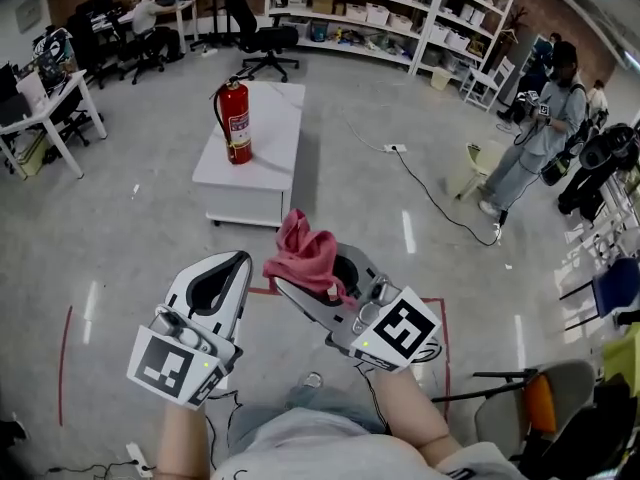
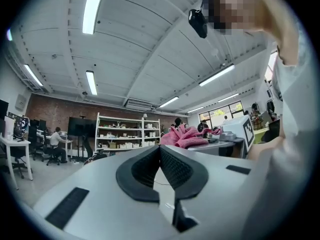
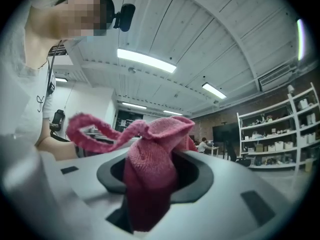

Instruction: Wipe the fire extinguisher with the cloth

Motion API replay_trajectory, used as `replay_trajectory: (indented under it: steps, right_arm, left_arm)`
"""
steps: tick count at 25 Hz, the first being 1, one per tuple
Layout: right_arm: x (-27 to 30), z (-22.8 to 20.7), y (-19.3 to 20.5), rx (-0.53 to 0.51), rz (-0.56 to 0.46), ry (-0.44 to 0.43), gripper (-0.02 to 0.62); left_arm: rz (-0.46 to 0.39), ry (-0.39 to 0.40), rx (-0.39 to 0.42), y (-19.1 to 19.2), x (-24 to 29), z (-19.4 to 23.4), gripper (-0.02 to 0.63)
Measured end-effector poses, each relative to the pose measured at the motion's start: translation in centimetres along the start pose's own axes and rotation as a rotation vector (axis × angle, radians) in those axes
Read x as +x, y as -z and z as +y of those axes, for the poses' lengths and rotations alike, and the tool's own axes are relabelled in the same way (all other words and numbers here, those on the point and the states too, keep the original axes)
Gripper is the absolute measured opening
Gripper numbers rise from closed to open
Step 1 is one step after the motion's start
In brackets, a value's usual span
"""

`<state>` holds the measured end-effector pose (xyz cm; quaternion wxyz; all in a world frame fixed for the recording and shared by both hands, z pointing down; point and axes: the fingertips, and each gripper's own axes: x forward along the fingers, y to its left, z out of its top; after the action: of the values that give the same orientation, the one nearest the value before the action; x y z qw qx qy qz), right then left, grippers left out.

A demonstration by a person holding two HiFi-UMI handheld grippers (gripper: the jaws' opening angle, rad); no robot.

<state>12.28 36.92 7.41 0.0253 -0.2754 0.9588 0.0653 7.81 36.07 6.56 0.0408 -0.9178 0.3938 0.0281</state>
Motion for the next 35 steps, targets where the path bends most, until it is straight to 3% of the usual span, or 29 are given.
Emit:
replay_trajectory:
  steps: [9, 15, 27, 35]
  right_arm:
    - [0.7, -3.9, 4.8, 0.022, -0.013, -0.02, 0.178]
    - [3.5, -8.7, 7.6, 0.022, 0.011, -0.015, 0.179]
    - [17.3, -21.8, 8.0, -0.007, 0.03, 0.02, 0.178]
    - [25.8, -27.5, 9.8, 0.0, 0.051, 0.029, 0.178]
  left_arm:
    - [0.037, -0.034, 0.024, 4.3, 3.7, 1.4, 0.009]
    - [0.056, -0.024, 0.005, 6.9, 8.4, 5.7, 0.009]
    - [0.022, 0.024, -0.006, 6.6, 19.1, 21.8, 0.009]
    - [0.031, 0.021, -0.037, 8.2, 23.1, 32.1, 0.009]
